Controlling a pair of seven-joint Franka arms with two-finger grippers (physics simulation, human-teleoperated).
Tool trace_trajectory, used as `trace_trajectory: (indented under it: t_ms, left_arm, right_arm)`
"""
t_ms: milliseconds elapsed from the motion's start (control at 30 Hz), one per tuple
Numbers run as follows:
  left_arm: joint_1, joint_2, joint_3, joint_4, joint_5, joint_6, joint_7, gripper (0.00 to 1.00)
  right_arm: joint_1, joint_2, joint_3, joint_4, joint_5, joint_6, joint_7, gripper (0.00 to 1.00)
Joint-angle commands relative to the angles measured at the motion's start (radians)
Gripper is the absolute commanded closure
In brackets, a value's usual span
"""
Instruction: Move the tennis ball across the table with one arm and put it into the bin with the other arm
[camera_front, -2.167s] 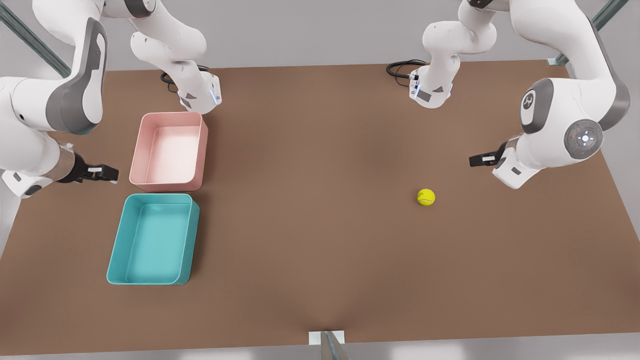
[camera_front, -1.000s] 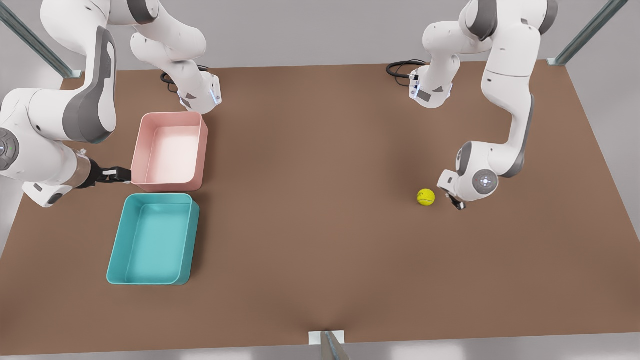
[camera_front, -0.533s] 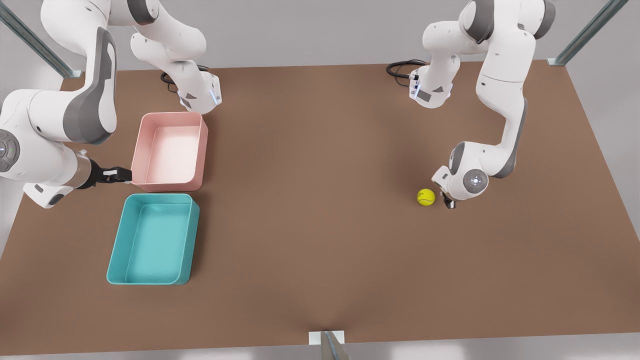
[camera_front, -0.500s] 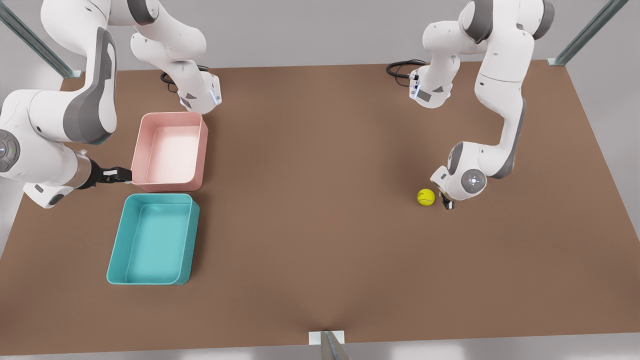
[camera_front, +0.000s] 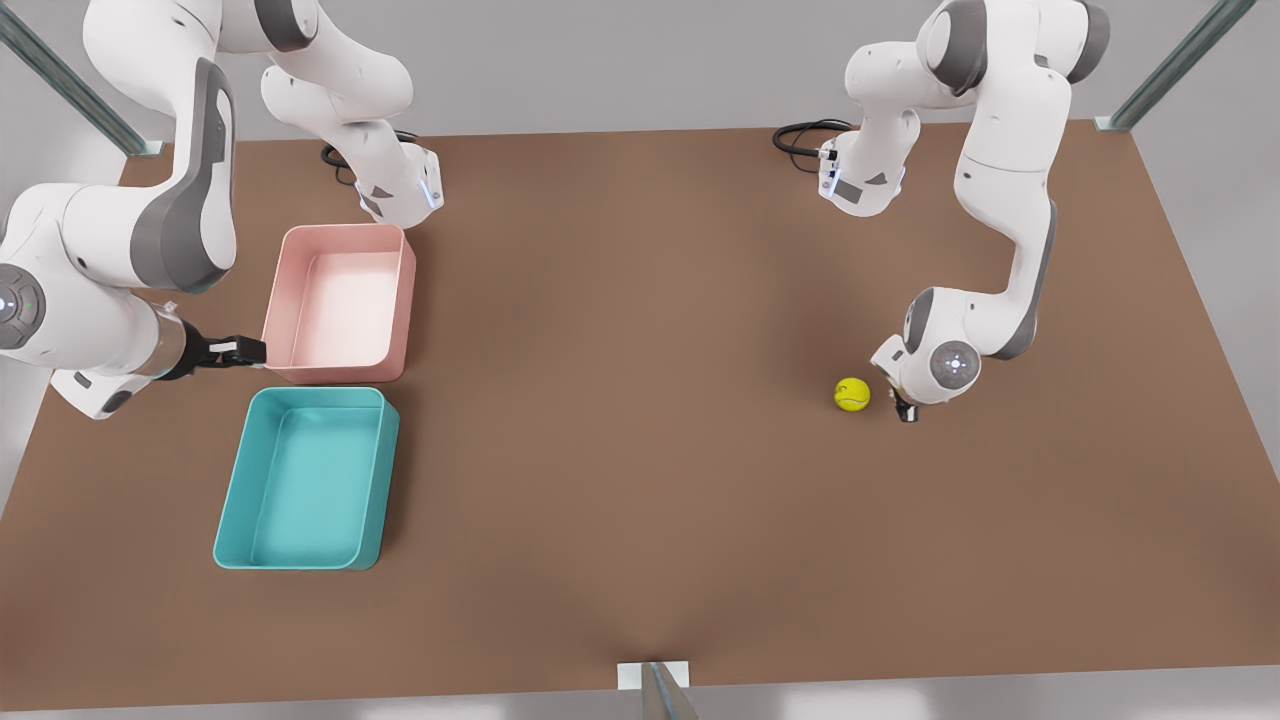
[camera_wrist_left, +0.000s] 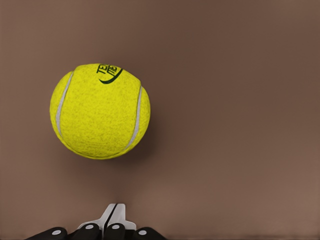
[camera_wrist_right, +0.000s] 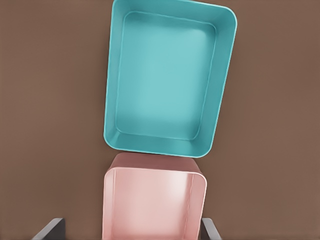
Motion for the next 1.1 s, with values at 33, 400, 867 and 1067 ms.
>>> trace_trajectory:
  t_ms: [33,400,867,1067]
  left_arm:
    - [-0.008,-0.004,0.0,0.004,-0.01,-0.005,-0.021,0.79]
    - [-0.111,-0.001,-0.124,0.168,-0.34,-0.159,-0.69,0.79]
    - [-0.063,-0.197,-0.11,0.998,-0.127,-1.307,-1.616,0.0]
    - [-0.024,-0.194,-0.044,0.949,-0.184,-1.2,-1.705,0.0]
  right_arm:
    - [0.0,-0.001,0.0,0.0,0.0,-0.001,-0.003,0.0]
    - [0.0,0.0,0.0,0.0,-0.003,-0.001,-0.006,0.0]
    - [-0.001,0.0,0.0,0.002,-0.001,-0.001,-0.006,0.0]
    - [0.032,0.054,0.0,0.017,0.025,0.018,0.016,0.0]
